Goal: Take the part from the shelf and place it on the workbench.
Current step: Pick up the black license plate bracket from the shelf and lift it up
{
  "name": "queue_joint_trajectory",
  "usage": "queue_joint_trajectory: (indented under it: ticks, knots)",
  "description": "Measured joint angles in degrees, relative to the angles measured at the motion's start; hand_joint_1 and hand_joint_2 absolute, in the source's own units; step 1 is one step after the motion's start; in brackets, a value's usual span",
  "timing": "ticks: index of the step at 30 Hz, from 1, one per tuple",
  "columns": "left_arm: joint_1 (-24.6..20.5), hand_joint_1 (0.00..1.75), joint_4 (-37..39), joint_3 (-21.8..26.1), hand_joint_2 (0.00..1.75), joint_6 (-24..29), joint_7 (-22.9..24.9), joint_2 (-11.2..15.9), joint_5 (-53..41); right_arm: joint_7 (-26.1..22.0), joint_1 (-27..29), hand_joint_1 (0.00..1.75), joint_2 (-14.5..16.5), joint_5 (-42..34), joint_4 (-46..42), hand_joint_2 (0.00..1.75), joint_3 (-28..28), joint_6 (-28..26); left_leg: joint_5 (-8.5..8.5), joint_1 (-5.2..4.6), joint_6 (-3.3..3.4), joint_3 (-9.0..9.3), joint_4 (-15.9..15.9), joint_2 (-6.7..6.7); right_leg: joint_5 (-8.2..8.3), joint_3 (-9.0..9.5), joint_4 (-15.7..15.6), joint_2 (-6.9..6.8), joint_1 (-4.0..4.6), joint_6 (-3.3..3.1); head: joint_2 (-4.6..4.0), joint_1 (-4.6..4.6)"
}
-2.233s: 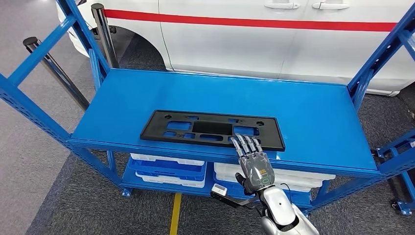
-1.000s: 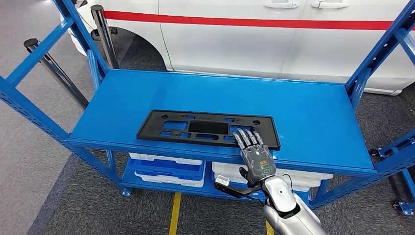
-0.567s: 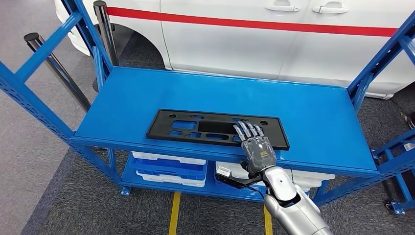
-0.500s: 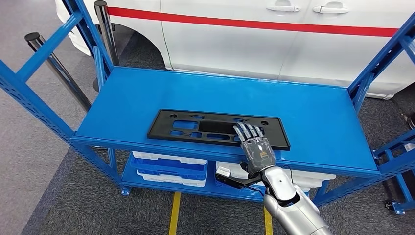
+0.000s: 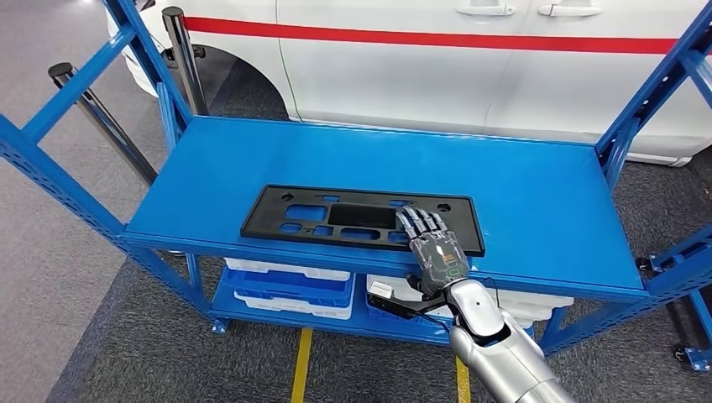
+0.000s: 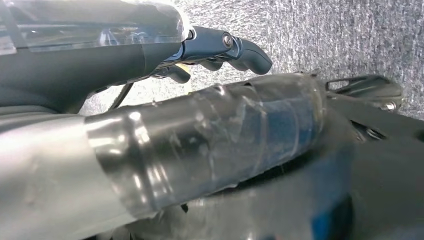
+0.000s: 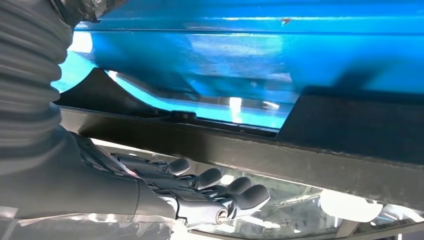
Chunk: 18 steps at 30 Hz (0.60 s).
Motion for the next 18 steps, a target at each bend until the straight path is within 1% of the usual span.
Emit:
queue_joint_trajectory:
  ticks: [1, 2, 3, 4, 5, 6, 7, 9, 10, 11, 12, 13, 14, 15, 16, 17, 18]
  knots:
    - [0.0, 0.00, 0.0, 0.0, 0.00, 0.0, 0.0, 0.0, 0.0, 0.0, -0.1, 0.00, 0.1, 0.0, 0.2, 1.75, 0.0, 0.0, 1.05, 0.08, -0.06, 0.60, -0.9, 0.01, 0.03, -0.02, 0.0, 0.00, -0.04, 0.05, 0.00, -0.01]
    - [0.0, 0.00, 0.0, 0.0, 0.00, 0.0, 0.1, 0.0, 0.0, 0.0, -0.3, 0.00, 0.1, 0.1, 0.3, 1.75, 0.0, 0.0, 2.88, 0.18, -0.07, 2.24, -3.9, 0.02, 0.06, -0.01, 0.1, 0.02, -0.11, 0.14, 0.00, -0.01]
    - [0.0, 0.00, 0.0, 0.0, 0.00, 0.0, 0.1, 0.0, 0.0, 0.0, -0.4, 0.00, 0.2, 0.1, 0.4, 1.75, 0.0, 0.0, 4.63, 0.28, -0.04, 4.35, -8.0, 0.01, 0.08, -0.02, 0.2, 0.04, -0.15, 0.31, 0.00, -0.01]
    - [0.0, 0.00, 0.0, 0.0, 0.00, 0.0, 0.2, 0.0, 0.1, 0.0, -0.5, 0.00, 0.2, 0.1, 0.5, 1.75, 0.0, 0.0, 5.84, 0.24, 0.08, 6.17, -11.7, -0.02, 0.08, -0.11, 0.4, 0.12, -0.09, 0.58, 0.00, -0.01]
    - [0.0, 0.00, 0.0, 0.0, 0.00, -0.1, 0.2, 0.0, 0.1, 0.0, -0.7, 0.00, 0.2, 0.2, 0.6, 1.75, 0.0, -0.1, 6.51, 0.18, 0.29, 7.39, -14.2, -0.06, 0.13, -0.21, 0.5, 0.21, -0.02, 0.94, 0.00, 0.02]
    - [0.0, 0.00, 0.0, 0.0, 0.00, -0.2, 0.2, 0.0, 0.1, 0.0, -0.8, 0.00, 0.2, 0.2, 0.6, 1.75, 0.0, -0.1, 6.61, 0.08, 0.59, 7.84, -15.4, -0.10, 0.24, -0.32, 0.5, 0.32, 0.07, 1.35, 0.00, 0.05]
    - [0.0, 0.00, 0.0, 0.0, 0.00, -0.3, 0.2, 0.0, 0.1, 0.0, -0.9, 0.00, 0.2, 0.3, 0.7, 1.75, 0.0, 0.0, 6.65, -0.09, 0.94, 7.81, -15.6, -0.11, 0.42, -0.39, 0.4, 0.44, 0.12, 1.77, 0.00, 0.07]
    - [0.0, 0.00, 0.0, 0.0, 0.00, -0.5, 0.2, 0.0, 0.1, 0.0, -1.2, 0.00, 0.2, 0.3, 0.7, 1.75, 0.0, 0.0, 7.17, -0.05, 1.86, 7.83, -16.0, 0.01, 0.46, -0.55, 0.4, 0.62, -0.04, 2.51, 0.00, 0.08]
    - [0.0, 0.00, 0.0, 0.0, 0.00, -0.6, 0.2, 0.0, 0.1, 0.0, -1.4, 0.00, 0.2, 0.3, 0.7, 1.75, 0.0, 0.0, 7.46, -0.01, 2.32, 7.88, -16.2, 0.11, -0.25, -0.95, 1.3, 0.66, -0.14, 2.78, 0.00, 0.09]
    - [0.0, 0.00, 0.0, 0.0, 0.00, -0.6, 0.2, 0.0, 0.1, 0.0, -1.7, 0.00, 0.2, 0.3, 0.7, 1.75, 0.0, 0.1, 7.72, 0.05, 2.72, 7.90, -16.4, 0.21, -1.63, -1.83, 3.3, 0.69, -0.21, 2.97, 0.00, 0.09]
    - [0.0, 0.00, 0.0, 0.0, 0.00, -0.7, 0.2, 0.0, 0.2, 0.0, -1.8, 0.00, 0.2, 0.3, 0.7, 1.75, 0.0, 0.2, 7.86, 0.03, 2.95, 7.81, -16.5, 0.28, -3.54, -3.23, 6.5, 0.69, -0.27, 3.09, 0.00, 0.10]
    - [0.0, 0.00, 0.0, 0.0, 0.00, -0.7, 0.2, 0.0, 0.2, 0.0, -2.0, 0.00, 0.2, 0.3, 0.7, 1.75, 0.0, 0.3, 7.93, -0.02, 3.08, 7.69, -16.5, 0.31, -5.51, -4.98, 10.4, 0.69, -0.26, 3.19, 0.00, 0.10]
    - [0.0, 0.00, 0.0, 0.0, 0.00, -0.8, 0.2, 0.0, 0.2, 0.0, -2.1, 0.00, 0.2, 0.3, 0.7, 1.75, 0.0, 0.4, 7.95, -0.08, 3.12, 7.58, -16.4, 0.32, -6.86, -6.55, 13.9, 0.70, -0.27, 3.27, 0.00, 0.09]
    - [0.1, 0.00, 0.0, 0.0, 0.00, -0.8, 0.2, 0.0, 0.2, 0.0, -2.1, 0.00, 0.2, 0.3, 0.7, 1.75, 0.0, 0.6, 7.96, -0.12, 3.13, 7.53, -16.4, 0.32, -7.23, -7.43, 15.9, 0.69, -0.27, 3.29, 0.00, 0.09]
    - [0.1, 0.00, 0.0, 0.0, 0.00, -0.8, 0.2, 0.0, 0.2, 0.0, -2.2, 0.00, 0.3, 0.3, 0.7, 1.75, 0.0, 0.8, 7.93, -0.13, 3.12, 7.51, -16.3, 0.31, -6.47, -7.26, 15.7, 0.69, -0.27, 3.24, 0.00, 0.09]
    - [0.1, 0.00, 0.0, 0.0, 0.00, -0.8, 0.2, 0.0, 0.3, 0.0, -2.3, 0.00, 0.3, 0.3, 0.7, 1.75, 0.0, 0.9, 7.87, -0.13, 3.07, 7.53, -16.2, 0.29, -4.76, -5.94, 13.1, 0.69, -0.27, 3.12, 0.00, 0.09]
    - [0.0, 0.00, 0.0, 0.0, 0.00, -0.8, 0.3, 0.0, 0.3, 0.0, -2.5, 0.00, 0.3, 0.3, 0.7, 1.75, 0.0, 1.1, 7.77, -0.13, 2.97, 7.54, -16.0, 0.26, -2.77, -3.94, 9.2, 0.69, -0.27, 2.92, 0.00, 0.09]
